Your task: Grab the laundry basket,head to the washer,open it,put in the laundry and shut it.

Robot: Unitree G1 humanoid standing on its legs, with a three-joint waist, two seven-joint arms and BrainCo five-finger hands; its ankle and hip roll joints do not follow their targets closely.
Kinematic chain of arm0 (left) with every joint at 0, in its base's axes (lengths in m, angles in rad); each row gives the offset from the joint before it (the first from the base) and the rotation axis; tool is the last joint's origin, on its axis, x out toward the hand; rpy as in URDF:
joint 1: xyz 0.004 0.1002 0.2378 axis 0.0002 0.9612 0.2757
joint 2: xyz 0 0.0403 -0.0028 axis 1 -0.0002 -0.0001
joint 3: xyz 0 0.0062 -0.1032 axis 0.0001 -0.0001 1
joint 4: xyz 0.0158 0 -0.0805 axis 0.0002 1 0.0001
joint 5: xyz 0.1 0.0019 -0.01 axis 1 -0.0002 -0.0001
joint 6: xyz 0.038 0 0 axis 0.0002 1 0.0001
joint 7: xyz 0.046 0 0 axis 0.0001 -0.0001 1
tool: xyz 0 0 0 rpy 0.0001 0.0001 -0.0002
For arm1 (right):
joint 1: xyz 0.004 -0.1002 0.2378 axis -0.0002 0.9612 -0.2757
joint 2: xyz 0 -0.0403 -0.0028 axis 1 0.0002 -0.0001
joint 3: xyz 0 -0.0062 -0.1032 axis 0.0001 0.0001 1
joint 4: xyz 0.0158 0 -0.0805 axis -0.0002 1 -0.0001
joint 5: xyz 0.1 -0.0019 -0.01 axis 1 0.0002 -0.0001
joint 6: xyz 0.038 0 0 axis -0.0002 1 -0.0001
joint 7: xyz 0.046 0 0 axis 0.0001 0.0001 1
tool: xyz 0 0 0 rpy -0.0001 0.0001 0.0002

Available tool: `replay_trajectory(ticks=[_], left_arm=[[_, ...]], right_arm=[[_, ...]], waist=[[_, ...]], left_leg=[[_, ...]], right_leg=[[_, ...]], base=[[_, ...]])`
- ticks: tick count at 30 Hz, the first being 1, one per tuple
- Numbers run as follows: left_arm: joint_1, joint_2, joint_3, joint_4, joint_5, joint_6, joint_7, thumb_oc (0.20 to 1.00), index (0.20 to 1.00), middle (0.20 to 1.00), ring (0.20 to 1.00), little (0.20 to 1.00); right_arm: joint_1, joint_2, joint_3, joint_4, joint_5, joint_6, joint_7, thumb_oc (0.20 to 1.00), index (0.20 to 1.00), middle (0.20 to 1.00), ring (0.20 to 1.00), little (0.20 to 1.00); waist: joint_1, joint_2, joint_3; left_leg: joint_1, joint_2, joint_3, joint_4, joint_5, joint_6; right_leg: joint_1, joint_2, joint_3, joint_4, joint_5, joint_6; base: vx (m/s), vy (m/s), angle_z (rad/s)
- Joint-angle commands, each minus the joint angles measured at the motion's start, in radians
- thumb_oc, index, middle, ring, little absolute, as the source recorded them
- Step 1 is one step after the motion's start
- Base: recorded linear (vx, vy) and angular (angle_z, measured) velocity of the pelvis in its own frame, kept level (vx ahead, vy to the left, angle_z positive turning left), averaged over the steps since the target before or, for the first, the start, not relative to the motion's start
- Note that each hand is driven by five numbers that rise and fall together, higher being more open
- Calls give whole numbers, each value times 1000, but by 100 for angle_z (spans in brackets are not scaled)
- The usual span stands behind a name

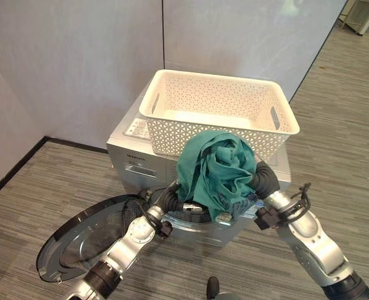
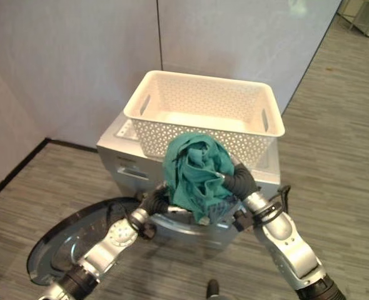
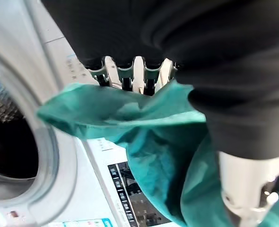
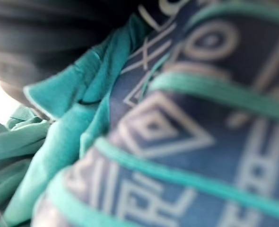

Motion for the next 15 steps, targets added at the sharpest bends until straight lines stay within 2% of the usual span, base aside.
replay_trajectory(ticks=[1,9,15], left_arm=[[-41,12,13,-39,-42,-30,24,1000,1000,1000,1000,1000],[-46,60,4,-103,-44,-69,2,1000,1000,1000,1000,1000],[-104,51,-31,-97,-35,-92,14,1000,1000,1000,1000,1000]], right_arm=[[-40,-11,-44,-81,53,-26,9,200,200,200,200,200],[-72,-52,-14,-76,93,-33,27,200,200,200,200,200],[-81,-56,9,-73,131,-40,32,200,200,200,200,200]], waist=[[22,-28,0],[32,-49,10],[30,-59,11]], left_leg=[[-22,25,34,58,-90,31],[-37,34,29,60,-85,23],[-48,35,25,60,-81,18]], right_leg=[[44,-96,-43,94,-164,72],[38,-86,-49,95,-171,69],[33,-84,-53,97,-173,68]], base=[[0,0,0],[-1,-2,0],[-7,-10,7]])
